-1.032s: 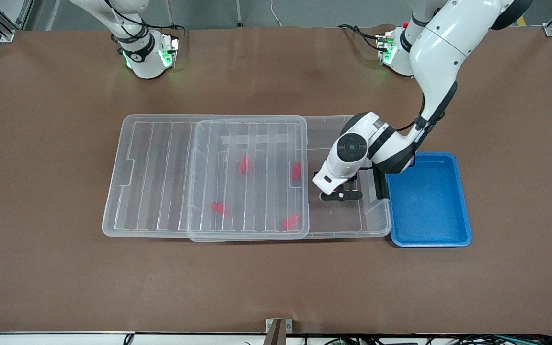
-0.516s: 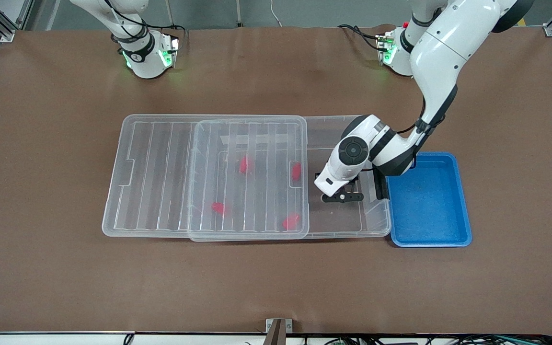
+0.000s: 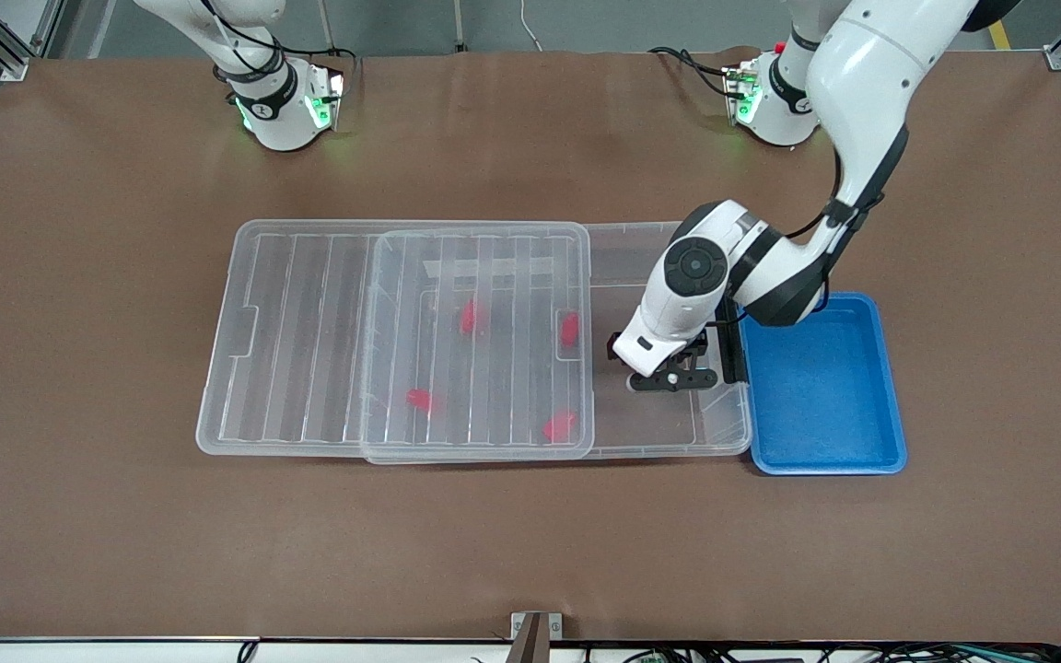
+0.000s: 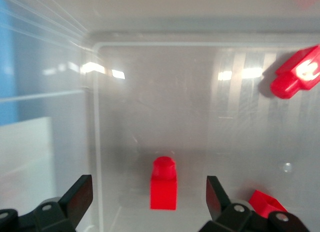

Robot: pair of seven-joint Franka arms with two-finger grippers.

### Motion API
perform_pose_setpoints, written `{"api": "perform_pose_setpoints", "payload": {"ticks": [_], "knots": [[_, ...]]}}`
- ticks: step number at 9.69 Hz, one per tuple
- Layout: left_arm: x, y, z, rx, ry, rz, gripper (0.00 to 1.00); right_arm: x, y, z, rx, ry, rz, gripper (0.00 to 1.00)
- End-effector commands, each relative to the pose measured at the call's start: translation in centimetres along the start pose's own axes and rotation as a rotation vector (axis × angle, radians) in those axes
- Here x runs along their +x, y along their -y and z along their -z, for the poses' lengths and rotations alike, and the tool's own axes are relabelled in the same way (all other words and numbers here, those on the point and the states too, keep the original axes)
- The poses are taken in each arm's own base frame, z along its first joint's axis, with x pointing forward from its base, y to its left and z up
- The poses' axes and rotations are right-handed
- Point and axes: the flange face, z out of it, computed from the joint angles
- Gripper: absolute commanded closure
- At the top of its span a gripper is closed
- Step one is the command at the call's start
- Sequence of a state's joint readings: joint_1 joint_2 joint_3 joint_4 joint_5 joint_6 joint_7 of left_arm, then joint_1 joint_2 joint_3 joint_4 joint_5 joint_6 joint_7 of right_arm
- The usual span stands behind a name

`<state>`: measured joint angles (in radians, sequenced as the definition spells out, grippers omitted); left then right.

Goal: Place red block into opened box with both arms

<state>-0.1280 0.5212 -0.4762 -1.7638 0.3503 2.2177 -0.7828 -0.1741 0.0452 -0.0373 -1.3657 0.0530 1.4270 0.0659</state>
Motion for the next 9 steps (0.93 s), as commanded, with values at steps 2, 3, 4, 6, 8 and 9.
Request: {"api": "perform_pose_setpoints", "payload": {"ticks": [2,3,4,6,8,9], "knots": [[1.4,3.5,6.8,0.041,-0.07,-0.009,0.0,-0.8,-0.5,0.1,0.02,0.001,0.005,0.0],[2.5,4.2,9.4,0.053,-0.08,0.01,0.0,-0.8,-0.5,-0.1,0.019,0.007,0.005,0.0],[4.1,4.9,12.9,0.066,-0.086,0.033,0.0,-0.5,-1.2,-1.2,0.019,0.025,0.009,0.0],[6.6,8.2,18.4,0.073,-0.094,0.023,0.0,0.7,-4.0,-5.8,0.022,0.055,0.174,0.18],[7.3,12.6,23.5,0.012,-0.045,0.056,0.0,1.2,-5.8,-14.1,0.032,0.086,0.311,0.78],[7.0,15.0,26.4,-0.021,-0.058,0.075,0.0,1.2,-5.0,-18.0,0.03,0.091,0.324,0.98]]}}
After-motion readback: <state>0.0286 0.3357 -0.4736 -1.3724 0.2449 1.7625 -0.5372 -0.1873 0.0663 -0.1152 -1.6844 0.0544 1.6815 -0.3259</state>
